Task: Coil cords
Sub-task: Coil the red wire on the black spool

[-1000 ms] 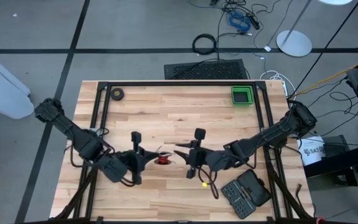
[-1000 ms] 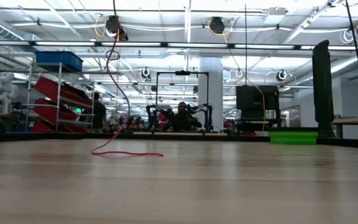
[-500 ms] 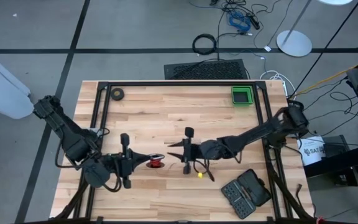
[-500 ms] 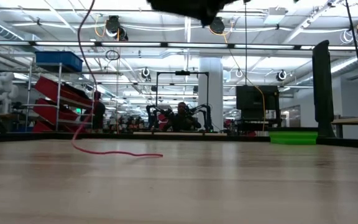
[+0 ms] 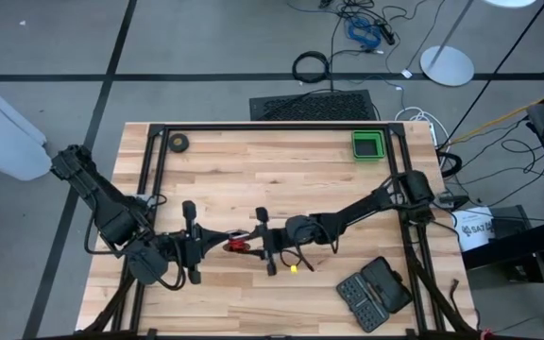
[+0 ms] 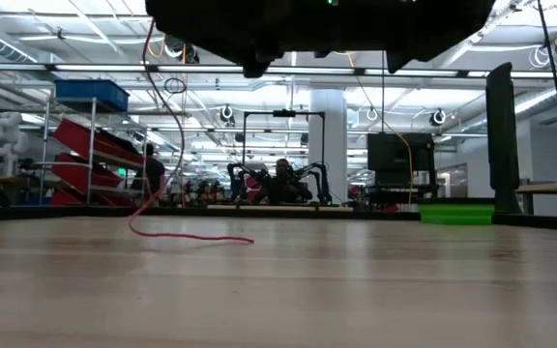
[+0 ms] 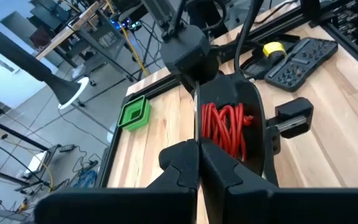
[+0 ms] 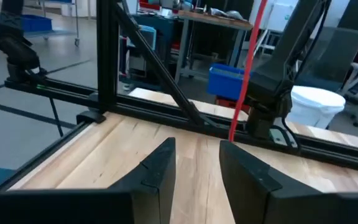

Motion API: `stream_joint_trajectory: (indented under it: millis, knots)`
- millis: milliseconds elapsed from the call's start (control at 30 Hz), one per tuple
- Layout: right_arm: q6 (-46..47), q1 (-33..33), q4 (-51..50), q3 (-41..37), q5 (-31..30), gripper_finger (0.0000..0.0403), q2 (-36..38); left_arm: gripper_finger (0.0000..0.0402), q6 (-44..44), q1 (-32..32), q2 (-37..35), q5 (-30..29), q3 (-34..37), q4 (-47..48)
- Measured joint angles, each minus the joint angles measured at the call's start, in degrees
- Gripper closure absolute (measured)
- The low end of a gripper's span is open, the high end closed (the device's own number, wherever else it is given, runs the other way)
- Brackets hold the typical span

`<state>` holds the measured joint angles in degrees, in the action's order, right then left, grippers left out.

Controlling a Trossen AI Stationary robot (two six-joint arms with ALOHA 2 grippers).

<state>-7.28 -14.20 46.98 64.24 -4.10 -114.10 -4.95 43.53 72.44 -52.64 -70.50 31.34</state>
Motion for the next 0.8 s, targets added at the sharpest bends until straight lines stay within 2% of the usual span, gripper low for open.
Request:
stream_joint_trajectory:
  millis: [200, 800]
  knots:
    - [-0.34, 0.0, -0.05, 2.39, -0.02, 0.0291, -1.1, 0.0394, 0.0, 0.0, 0.0, 0.02, -0.02, 0.09]
    - [-2.28, 0.15, -3.73, 2.35, -0.7, 0.0291, -1.1, 0.0393, 0.02, 0.0, 0.0, 0.04, -0.02, 0.07]
